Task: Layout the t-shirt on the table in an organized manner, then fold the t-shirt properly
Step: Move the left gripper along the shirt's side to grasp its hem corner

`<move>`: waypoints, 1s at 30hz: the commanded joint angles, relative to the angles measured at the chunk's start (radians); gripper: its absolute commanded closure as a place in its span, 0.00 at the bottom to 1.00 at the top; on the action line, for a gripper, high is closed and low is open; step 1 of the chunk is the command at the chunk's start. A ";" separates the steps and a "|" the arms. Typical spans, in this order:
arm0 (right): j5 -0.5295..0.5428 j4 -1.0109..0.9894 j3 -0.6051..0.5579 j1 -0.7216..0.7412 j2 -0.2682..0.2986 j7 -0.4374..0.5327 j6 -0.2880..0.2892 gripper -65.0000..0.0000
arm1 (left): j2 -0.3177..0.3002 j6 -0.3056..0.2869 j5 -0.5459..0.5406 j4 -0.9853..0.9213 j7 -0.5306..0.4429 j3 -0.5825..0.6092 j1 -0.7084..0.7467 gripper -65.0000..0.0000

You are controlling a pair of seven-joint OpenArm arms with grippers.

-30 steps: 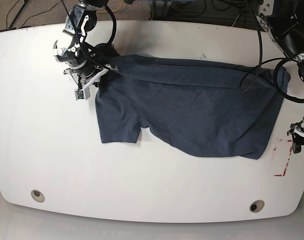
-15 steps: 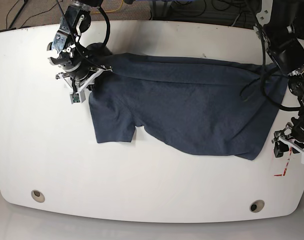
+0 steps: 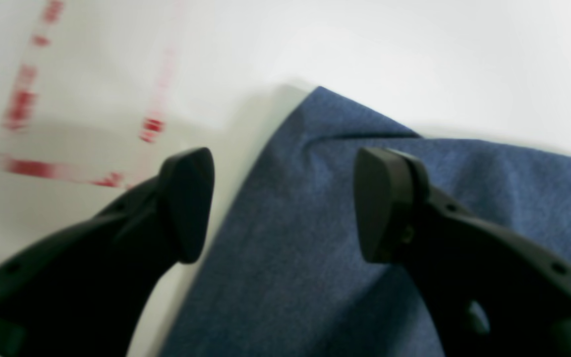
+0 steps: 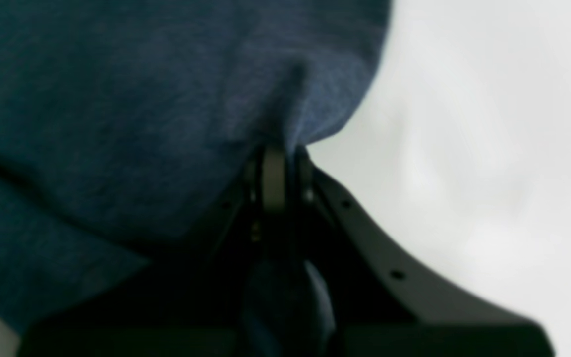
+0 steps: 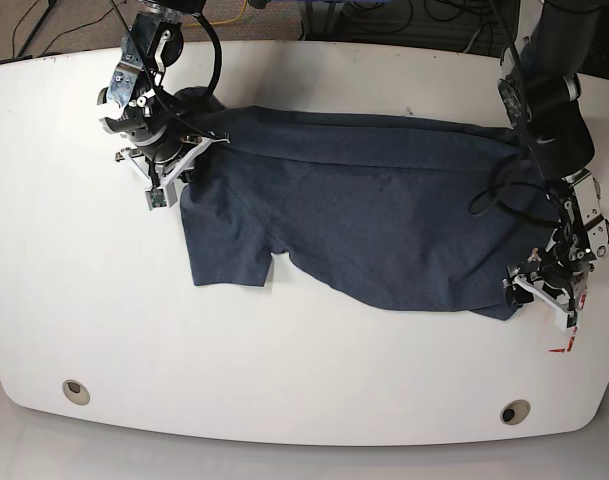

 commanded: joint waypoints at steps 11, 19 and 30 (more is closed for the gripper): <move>0.016 0.019 -0.006 0.012 0.001 0.019 0.007 0.97 | -0.025 0.003 -0.001 -0.074 -0.086 -0.004 -0.020 0.38; 0.016 0.019 -0.006 0.014 0.001 0.019 0.007 0.97 | -0.025 0.003 -0.001 -0.075 -0.086 0.019 -0.025 0.38; 0.016 0.019 -0.008 0.015 0.001 0.022 0.007 0.97 | 0.003 0.003 -0.003 -0.095 -0.087 0.116 -0.063 0.38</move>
